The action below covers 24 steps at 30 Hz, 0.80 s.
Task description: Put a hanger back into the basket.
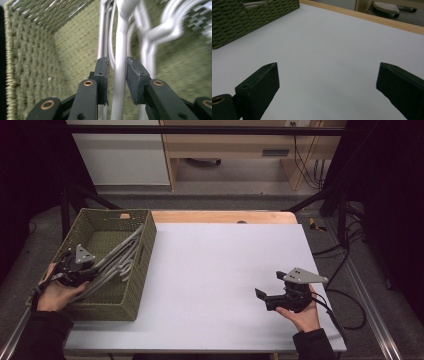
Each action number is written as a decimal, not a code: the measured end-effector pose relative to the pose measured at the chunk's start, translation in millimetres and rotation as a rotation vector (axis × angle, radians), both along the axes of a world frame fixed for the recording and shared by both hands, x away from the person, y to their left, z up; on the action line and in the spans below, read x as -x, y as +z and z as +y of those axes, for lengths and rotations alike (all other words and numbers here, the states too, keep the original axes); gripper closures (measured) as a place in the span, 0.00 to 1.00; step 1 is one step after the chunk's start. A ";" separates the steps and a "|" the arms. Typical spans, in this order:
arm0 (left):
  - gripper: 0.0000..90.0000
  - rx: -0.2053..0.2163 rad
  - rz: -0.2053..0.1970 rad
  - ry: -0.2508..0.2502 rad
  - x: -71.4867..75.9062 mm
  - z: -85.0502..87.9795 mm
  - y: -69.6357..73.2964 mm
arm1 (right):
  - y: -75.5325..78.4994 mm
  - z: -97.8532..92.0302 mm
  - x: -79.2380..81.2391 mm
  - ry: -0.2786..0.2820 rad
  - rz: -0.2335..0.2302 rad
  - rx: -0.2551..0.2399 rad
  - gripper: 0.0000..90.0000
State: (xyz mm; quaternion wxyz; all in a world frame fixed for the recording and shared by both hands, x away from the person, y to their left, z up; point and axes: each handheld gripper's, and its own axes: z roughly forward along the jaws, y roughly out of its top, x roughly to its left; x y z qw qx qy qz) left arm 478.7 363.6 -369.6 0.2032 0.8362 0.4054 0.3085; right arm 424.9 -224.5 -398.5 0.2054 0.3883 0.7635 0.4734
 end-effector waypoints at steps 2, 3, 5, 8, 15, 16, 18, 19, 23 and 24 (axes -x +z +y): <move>0.74 0.043 -0.006 -0.009 4.2 -1.7 5.2 | 0.2 0.2 0.4 -0.003 -0.005 -0.006 0.06; 0.73 0.052 -0.005 -0.013 5.6 -2.3 7.2 | 0.3 0.3 0.4 0.000 -0.002 -0.009 0.06; 0.69 0.099 -0.019 -0.024 9.4 -5.8 11.7 | 0.2 0.4 0.3 0.000 -0.002 -0.007 0.06; 0.62 0.152 -0.038 -0.037 13.7 -10.0 15.9 | 0.4 0.1 0.3 -0.002 -0.004 -0.009 0.06; 0.42 0.341 -0.143 -0.110 38.8 -38.7 27.8 | 1.6 -1.1 1.3 -0.013 -0.017 -0.018 0.06; 0.40 0.361 -0.154 -0.123 41.8 -42.7 28.6 | 1.5 -1.1 1.3 -0.014 -0.020 -0.018 0.06; 0.36 0.399 -0.171 -0.142 46.9 -51.2 28.8 | 1.6 -0.9 1.5 -0.016 -0.023 -0.019 0.05; 0.34 0.408 -0.174 -0.157 48.6 -53.9 28.9 | 1.6 -1.1 1.4 -0.015 -0.029 -0.020 0.05; 0.28 0.473 -0.185 -0.215 57.1 -71.5 24.9 | 2.4 -2.3 2.4 -0.020 -0.036 -0.024 0.05; 0.27 0.484 -0.186 -0.222 58.1 -74.5 23.8 | 2.5 -2.7 2.6 -0.019 -0.037 -0.024 0.05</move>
